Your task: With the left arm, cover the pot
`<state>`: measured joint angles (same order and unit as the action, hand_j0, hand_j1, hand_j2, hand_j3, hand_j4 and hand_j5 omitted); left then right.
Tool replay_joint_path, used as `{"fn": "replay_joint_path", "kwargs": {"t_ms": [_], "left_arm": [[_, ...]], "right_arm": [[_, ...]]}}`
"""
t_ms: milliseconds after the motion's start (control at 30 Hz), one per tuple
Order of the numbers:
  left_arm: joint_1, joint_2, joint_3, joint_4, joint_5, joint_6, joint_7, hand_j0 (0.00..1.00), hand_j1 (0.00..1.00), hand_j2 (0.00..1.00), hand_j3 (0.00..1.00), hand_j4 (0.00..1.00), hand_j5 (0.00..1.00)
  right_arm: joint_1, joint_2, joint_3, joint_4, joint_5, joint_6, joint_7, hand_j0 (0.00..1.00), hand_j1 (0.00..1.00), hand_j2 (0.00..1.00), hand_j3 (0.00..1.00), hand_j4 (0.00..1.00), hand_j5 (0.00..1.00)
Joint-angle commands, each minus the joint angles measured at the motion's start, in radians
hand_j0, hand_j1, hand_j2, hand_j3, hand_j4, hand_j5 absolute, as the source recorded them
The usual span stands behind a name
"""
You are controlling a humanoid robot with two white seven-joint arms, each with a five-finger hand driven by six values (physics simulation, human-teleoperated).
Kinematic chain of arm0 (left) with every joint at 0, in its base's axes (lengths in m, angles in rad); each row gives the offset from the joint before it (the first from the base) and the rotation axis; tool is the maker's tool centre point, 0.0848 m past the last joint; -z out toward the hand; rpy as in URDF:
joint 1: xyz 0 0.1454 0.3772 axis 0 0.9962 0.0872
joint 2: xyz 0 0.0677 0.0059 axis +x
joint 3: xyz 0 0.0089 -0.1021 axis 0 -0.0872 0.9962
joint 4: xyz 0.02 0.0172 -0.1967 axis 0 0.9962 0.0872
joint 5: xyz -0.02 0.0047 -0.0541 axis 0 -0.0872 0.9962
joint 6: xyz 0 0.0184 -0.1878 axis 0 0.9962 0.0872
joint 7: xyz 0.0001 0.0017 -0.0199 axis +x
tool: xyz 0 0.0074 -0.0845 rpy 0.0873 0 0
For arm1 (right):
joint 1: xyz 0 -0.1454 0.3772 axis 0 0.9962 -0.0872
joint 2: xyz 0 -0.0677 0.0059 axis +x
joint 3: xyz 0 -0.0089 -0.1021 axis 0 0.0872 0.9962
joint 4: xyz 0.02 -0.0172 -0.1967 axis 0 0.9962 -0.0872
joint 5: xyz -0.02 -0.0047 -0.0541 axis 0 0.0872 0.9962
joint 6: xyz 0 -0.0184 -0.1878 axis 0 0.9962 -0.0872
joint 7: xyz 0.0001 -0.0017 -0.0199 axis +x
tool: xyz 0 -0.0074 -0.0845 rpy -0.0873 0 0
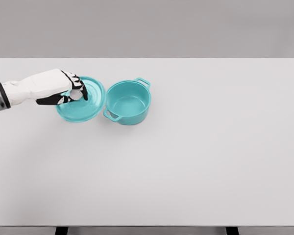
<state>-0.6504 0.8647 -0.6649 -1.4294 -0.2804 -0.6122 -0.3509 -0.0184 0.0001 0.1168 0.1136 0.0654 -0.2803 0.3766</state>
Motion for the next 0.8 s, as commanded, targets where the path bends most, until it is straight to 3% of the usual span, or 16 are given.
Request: {"fn": "replay_joint_path", "kwargs": {"t_ms": [0,300,400,767], "left_arm": [[-0.006,-0.010,-0.033,0.007,0.004,0.001,0.000,0.50,0.50,0.50,0.50,0.50,0.50],[-0.038,-0.078,-0.042,0.053,-0.019,0.001,-0.002,0.51,0.51,0.51,0.51,0.51,0.51],[-0.097,-0.096,-0.119,0.098,-0.017,0.001,0.000,0.51,0.51,0.51,0.51,0.51,0.51],[-0.160,-0.174,-0.150,0.162,-0.019,0.001,-0.029,0.51,0.51,0.51,0.51,0.51,0.51]], "right_arm": [[0.000,0.000,0.000,0.000,0.001,0.000,0.001,1.00,1.00,1.00,1.00,1.00,1.00],[0.000,0.000,0.000,0.000,0.001,0.000,-0.001,1.00,1.00,1.00,1.00,1.00,1.00],[0.000,0.000,0.000,0.000,0.001,0.000,-0.001,1.00,1.00,1.00,1.00,1.00,1.00],[0.000,0.000,0.000,0.000,0.001,0.000,0.001,1.00,1.00,1.00,1.00,1.00,1.00]]}}
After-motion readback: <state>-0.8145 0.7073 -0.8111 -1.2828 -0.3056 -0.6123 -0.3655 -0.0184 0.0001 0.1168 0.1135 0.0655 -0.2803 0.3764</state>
